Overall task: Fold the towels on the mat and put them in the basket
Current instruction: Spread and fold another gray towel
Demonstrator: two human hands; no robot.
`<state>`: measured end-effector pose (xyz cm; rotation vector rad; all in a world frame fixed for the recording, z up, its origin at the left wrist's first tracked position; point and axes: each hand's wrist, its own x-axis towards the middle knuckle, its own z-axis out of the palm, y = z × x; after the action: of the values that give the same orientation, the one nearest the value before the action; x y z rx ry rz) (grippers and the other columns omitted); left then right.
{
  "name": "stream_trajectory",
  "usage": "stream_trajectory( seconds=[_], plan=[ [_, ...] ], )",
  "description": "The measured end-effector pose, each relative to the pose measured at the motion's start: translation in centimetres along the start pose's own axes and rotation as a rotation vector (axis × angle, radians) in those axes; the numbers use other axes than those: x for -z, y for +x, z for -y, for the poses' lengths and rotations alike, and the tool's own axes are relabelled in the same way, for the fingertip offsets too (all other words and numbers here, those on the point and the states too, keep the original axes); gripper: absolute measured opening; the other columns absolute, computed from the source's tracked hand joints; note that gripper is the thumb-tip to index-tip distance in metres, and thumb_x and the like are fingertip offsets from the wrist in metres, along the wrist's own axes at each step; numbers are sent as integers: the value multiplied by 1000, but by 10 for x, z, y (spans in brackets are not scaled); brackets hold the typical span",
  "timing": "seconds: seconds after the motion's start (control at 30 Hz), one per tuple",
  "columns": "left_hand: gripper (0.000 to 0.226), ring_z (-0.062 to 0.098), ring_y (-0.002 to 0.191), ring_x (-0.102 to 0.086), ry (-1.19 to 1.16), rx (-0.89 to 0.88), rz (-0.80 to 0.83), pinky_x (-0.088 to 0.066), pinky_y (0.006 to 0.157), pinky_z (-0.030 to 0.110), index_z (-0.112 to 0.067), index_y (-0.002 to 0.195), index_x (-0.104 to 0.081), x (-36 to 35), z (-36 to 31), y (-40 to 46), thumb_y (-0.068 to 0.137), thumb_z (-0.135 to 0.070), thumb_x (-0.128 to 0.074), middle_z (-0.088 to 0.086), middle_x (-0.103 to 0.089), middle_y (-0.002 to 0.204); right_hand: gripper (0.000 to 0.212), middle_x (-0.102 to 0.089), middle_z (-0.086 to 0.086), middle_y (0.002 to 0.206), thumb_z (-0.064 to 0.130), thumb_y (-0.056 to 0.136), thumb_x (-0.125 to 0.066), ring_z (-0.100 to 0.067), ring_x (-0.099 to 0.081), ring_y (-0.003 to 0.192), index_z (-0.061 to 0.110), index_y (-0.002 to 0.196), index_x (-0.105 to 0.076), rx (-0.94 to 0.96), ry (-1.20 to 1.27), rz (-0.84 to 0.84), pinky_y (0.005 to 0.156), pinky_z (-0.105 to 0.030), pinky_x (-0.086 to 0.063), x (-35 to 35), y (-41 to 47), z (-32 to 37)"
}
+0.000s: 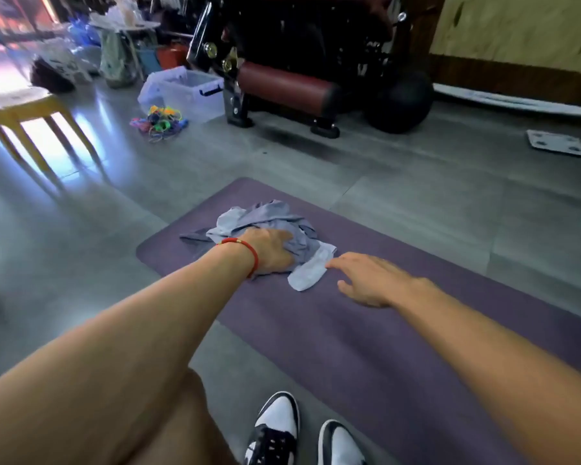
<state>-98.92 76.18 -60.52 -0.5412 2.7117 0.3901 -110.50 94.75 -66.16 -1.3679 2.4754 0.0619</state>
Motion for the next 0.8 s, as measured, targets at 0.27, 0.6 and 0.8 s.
stream_trajectory(
  seconds=[0.27, 0.6, 0.8],
  plan=[
    [70, 28, 146, -23, -206, 189, -142, -21, 120, 43, -35, 149, -33, -48, 94, 32, 83, -48, -52, -1, -35, 153, 61, -35, -3, 156, 26, 96, -51, -29, -40, 139, 23, 154, -31, -74, 179, 170, 107, -45, -37, -109, 147, 36],
    [78, 23, 152, 4, -132, 341, -173, -22, 118, 54, -45, 152, -19, -63, 125, 60, 85, -38, -59, -4, 0, 166, 69, 18, -2, 166, 18, 96, -49, -31, 3, 153, 39, 155, -22, -100, 285, 141, 118, -53, -20, -144, 312, 93],
    [79, 23, 152, 8, -122, 337, -123, -16, 118, 56, -47, 152, -12, -61, 124, 70, 87, -40, -56, -7, 5, 165, 56, -24, -7, 163, 26, 100, -48, -32, -31, 145, 13, 153, -33, -170, 551, 9, 115, -44, -33, -146, 357, 100]
  ],
)
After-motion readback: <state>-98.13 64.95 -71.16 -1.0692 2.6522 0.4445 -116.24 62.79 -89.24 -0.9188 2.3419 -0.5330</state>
